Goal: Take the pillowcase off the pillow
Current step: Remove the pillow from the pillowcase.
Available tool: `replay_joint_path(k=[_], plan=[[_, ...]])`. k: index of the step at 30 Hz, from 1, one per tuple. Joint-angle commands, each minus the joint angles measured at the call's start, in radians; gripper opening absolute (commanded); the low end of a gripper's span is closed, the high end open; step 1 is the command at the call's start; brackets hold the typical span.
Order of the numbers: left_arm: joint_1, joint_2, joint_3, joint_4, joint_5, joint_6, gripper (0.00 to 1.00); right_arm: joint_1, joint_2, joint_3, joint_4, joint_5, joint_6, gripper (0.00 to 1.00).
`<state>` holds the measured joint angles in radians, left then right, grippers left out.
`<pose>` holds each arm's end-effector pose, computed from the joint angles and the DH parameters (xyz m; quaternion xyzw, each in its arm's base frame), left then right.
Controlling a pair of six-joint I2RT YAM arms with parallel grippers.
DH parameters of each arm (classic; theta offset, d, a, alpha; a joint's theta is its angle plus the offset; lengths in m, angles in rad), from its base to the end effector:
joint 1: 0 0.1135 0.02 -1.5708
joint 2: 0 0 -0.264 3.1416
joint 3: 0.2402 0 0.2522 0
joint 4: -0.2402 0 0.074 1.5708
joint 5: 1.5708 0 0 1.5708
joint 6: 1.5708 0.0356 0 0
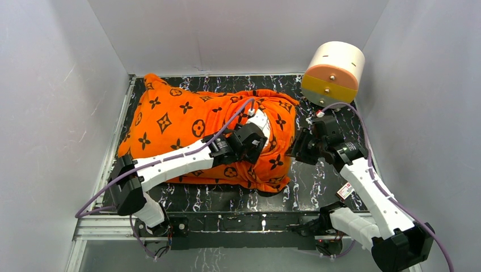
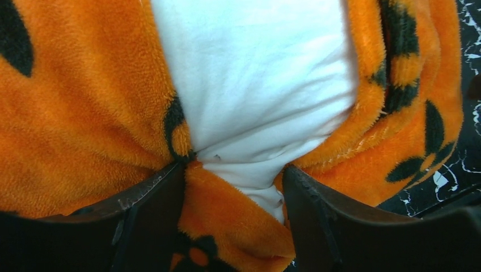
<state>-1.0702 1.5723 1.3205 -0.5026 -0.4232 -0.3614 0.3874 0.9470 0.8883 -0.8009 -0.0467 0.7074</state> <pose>0.1809 -0.3002 0.3017 0.2332 0.8705 -0.1092 0.4193 0.1710 0.0716 0.2903 0.1413 0.9265 0.1998 0.2858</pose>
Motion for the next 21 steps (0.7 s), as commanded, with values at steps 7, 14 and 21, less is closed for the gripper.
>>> replay_joint_path(k=[7,14,21], plan=[[0.032,-0.064,-0.074,-0.008,0.073,0.0,0.63,0.234,0.163,0.152,0.208,-0.059,0.058,0.69],[0.062,-0.13,-0.107,-0.003,0.085,-0.019,0.64,0.28,0.188,0.119,0.093,0.251,0.093,0.16],[0.12,-0.187,-0.155,0.027,0.14,0.024,0.65,0.278,0.087,0.106,-0.112,0.506,0.124,0.0]])
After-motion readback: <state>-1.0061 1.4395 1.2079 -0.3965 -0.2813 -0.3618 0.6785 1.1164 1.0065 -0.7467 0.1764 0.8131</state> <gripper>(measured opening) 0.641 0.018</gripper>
